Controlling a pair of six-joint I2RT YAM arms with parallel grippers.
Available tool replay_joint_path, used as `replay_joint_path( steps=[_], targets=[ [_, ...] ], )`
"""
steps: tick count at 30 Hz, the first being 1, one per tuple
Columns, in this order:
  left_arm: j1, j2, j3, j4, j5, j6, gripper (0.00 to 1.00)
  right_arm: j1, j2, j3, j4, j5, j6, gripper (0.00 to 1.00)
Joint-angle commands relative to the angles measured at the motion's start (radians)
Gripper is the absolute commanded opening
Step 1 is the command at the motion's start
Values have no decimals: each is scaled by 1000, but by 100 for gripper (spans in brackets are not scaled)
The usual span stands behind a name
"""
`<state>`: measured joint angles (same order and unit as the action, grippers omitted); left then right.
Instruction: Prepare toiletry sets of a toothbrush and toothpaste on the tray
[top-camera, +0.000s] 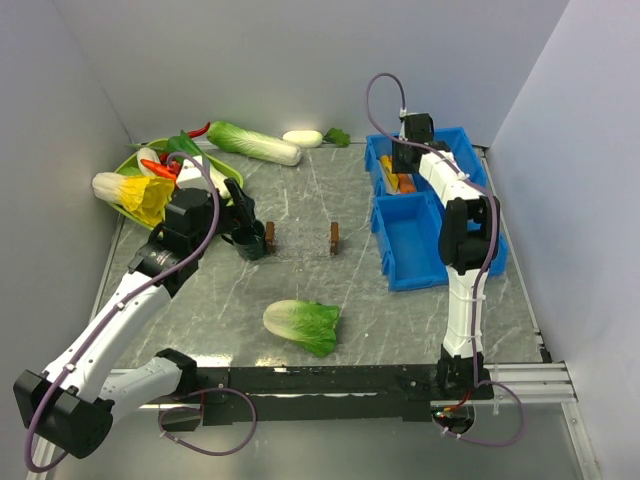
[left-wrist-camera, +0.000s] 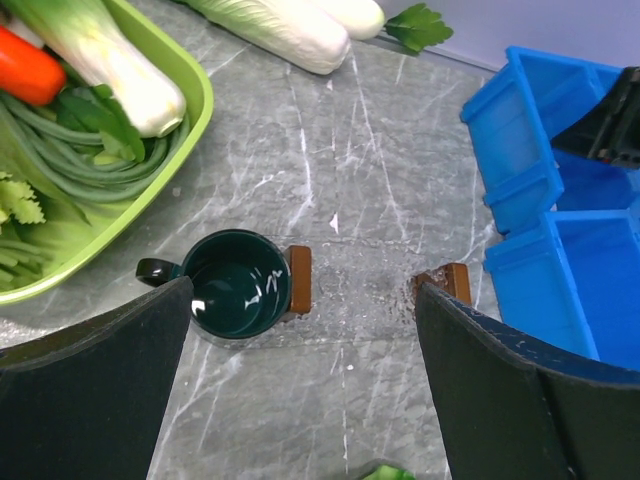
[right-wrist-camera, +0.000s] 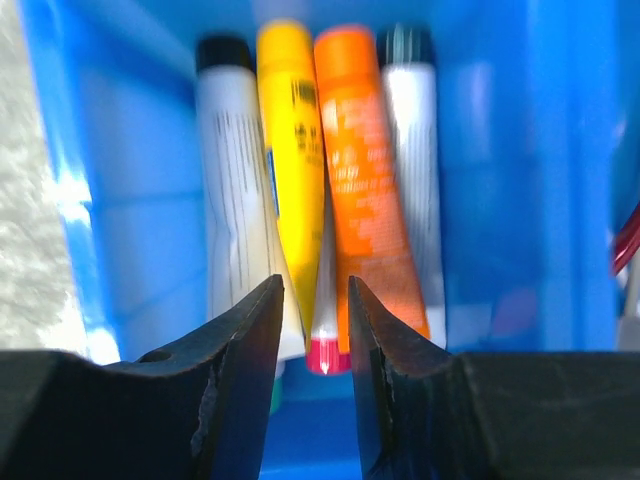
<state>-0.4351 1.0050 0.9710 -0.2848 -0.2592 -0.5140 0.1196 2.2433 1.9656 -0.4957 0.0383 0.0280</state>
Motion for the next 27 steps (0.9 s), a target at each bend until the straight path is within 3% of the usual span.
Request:
replay_joint_path(
  steps=[1, 20, 25, 27],
  targets=[
    [2, -16, 37, -7, -41, -27, 96, -24, 30, 56, 0, -58, -19, 39],
    [2, -52, 15, -14, -66, -57, 97, -31, 78, 110, -95, -77, -19, 44],
    [2, -54, 20, -63, -61, -70, 96, -34, 90, 130, -95, -104, -57, 30],
    [2, -57, 23, -86, -67, -72, 96, -35, 93, 125, -93, -120, -66, 17]
  ],
)
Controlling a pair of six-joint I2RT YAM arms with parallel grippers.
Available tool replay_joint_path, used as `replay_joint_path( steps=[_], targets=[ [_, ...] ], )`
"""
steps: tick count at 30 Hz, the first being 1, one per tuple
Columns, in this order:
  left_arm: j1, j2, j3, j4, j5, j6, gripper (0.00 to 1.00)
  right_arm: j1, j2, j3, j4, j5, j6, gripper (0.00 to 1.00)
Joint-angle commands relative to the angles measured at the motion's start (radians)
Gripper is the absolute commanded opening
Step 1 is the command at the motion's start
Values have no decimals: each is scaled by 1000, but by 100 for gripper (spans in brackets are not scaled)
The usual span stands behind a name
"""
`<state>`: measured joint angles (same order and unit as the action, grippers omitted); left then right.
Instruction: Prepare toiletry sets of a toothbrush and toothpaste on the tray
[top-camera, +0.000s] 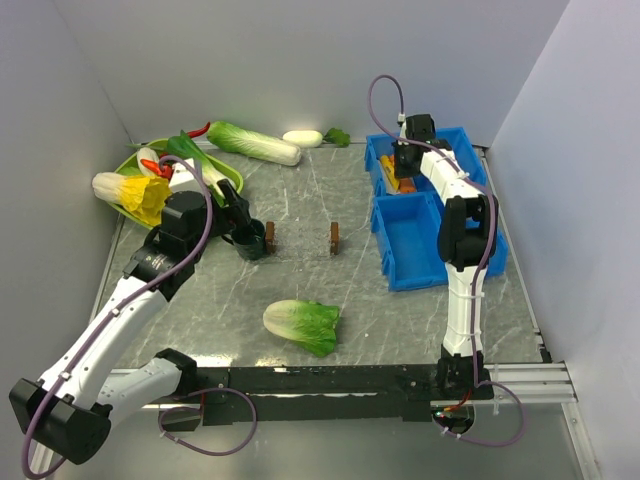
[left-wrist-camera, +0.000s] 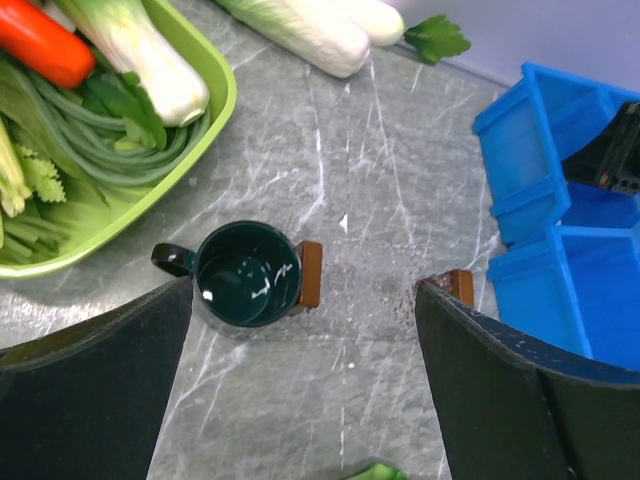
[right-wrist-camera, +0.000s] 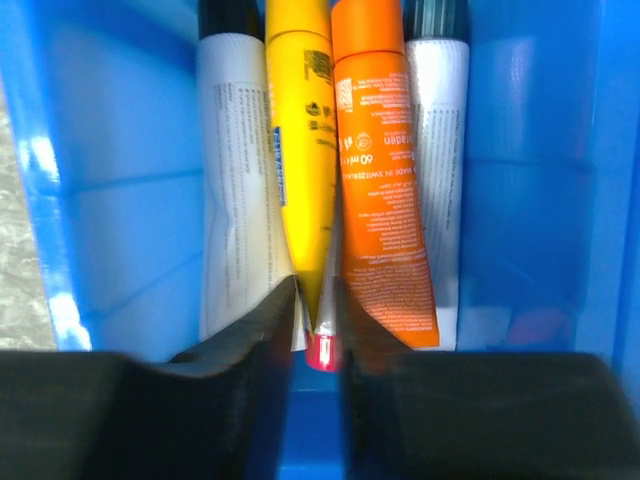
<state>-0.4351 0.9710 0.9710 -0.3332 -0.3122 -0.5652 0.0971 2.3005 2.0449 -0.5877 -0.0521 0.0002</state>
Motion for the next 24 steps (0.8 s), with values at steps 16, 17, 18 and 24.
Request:
replay_joint_path(
  steps=[16, 17, 18, 24],
  targets=[
    [2, -22, 46, -73, 4, 88, 96, -20, 68, 72, -49, -54, -51, 32],
    [2, -17, 49, -72, 10, 96, 96, -20, 76, 77, -55, -58, -54, 32],
    [2, -9, 51, -69, 16, 109, 97, -22, 77, 77, -58, -66, -60, 32],
    [2, 20, 77, -53, 42, 205, 96, -22, 88, 78, -67, -68, -65, 10]
  ],
)
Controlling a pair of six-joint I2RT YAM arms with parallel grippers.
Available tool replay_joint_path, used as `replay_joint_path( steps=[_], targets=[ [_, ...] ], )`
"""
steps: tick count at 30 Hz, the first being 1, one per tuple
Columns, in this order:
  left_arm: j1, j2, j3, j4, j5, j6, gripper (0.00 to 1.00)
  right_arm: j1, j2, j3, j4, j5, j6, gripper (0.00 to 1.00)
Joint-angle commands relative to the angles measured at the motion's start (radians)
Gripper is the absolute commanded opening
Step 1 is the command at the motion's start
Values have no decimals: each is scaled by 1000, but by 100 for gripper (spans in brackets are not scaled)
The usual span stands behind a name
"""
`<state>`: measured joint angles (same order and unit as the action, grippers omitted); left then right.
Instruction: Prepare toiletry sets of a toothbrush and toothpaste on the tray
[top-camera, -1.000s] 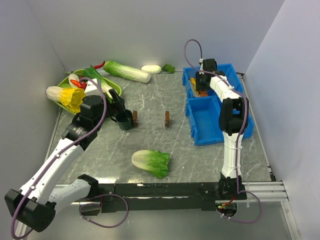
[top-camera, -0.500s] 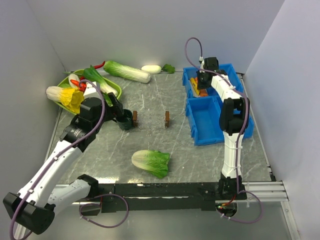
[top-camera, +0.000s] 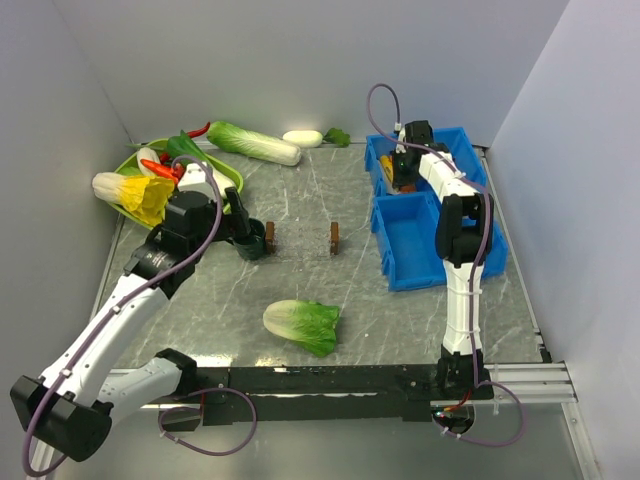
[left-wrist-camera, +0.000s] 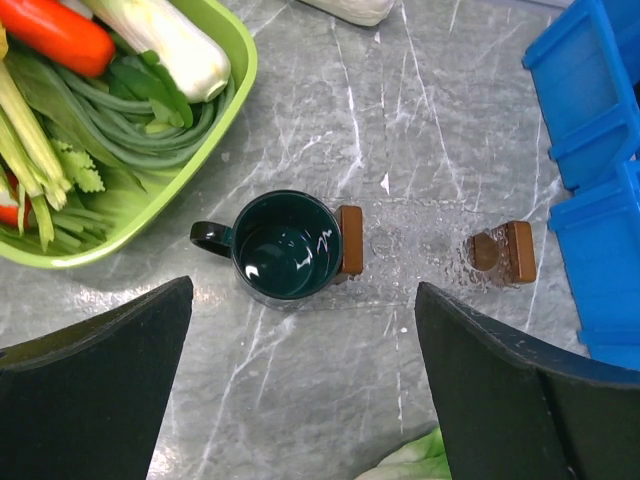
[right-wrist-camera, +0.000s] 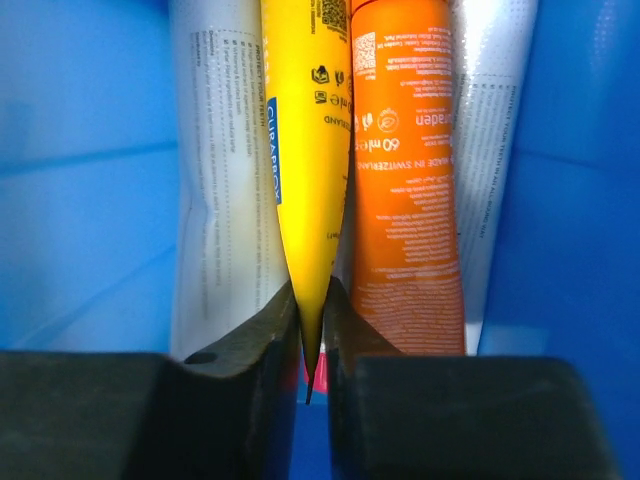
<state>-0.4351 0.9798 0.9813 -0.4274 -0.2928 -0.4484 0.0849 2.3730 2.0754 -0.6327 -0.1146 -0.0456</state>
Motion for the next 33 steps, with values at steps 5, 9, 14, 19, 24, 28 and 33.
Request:
replay_joint_path(
  steps=[5, 9, 14, 19, 24, 28, 33],
  targets=[
    [2, 36, 86, 42, 56, 138, 96, -8, 2, 69, -13, -5, -5, 0],
    [2, 56, 83, 59, 93, 160, 96, -8, -30, 101, -25, -5, 1, 0],
    [2, 69, 80, 116, 150, 183, 96, -10, -135, 101, -21, 21, -36, 0],
    [2, 109, 112, 153, 247, 198, 96, -13, -234, 92, -47, 6, -53, 0],
    [1, 166, 143, 203, 374, 195, 96, -13, -343, 39, -78, -39, -59, 0],
    [-4, 218, 161, 249, 460, 179, 96, -11, -419, 0, -116, -82, -47, 0],
    [-11, 281, 217, 288, 560, 136, 96, -2, -527, -32, -183, -230, 15, 0]
  ],
)
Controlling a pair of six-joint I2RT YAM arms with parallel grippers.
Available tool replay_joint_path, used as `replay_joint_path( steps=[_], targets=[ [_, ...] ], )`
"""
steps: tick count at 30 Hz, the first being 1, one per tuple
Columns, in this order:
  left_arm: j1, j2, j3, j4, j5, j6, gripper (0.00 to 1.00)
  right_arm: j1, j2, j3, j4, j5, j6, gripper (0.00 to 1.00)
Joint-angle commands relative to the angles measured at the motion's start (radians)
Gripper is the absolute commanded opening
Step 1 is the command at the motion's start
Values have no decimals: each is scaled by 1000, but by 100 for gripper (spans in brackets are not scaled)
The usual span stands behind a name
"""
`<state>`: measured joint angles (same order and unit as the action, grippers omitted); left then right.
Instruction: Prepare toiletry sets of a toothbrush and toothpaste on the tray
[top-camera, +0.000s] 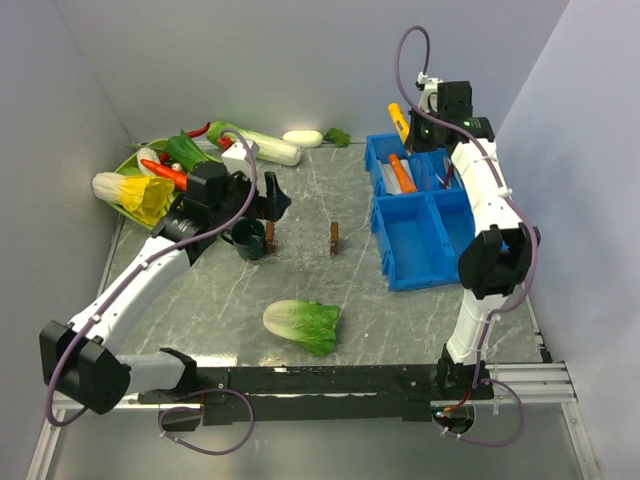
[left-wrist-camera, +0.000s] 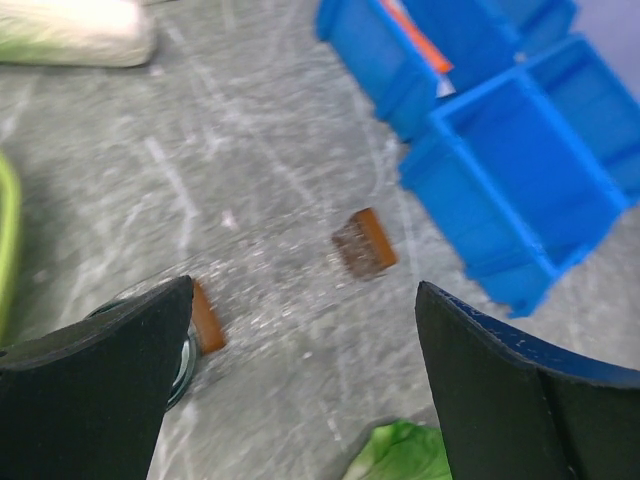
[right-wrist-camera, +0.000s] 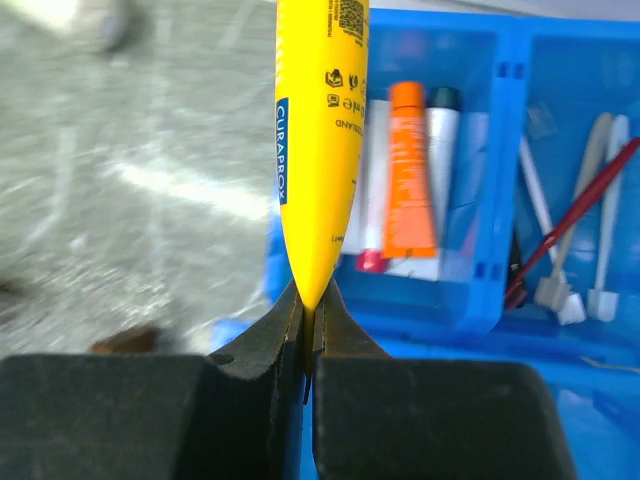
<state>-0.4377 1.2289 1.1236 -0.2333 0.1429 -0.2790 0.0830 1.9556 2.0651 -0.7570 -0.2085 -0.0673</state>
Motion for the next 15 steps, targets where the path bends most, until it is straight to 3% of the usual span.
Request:
replay_joint_path(
  steps=[1, 7, 15],
  targets=[
    [-10, 53, 82, 103, 144, -58, 97, 4, -127, -34, -74, -161, 49, 0],
    [-39, 93, 152, 62, 225, -43, 97, 101, -253, -115, -140, -269, 44, 0],
    [-174, 46, 134, -58, -40, 219, 97, 227, -300, -167, -263, -376, 49, 0]
  ],
)
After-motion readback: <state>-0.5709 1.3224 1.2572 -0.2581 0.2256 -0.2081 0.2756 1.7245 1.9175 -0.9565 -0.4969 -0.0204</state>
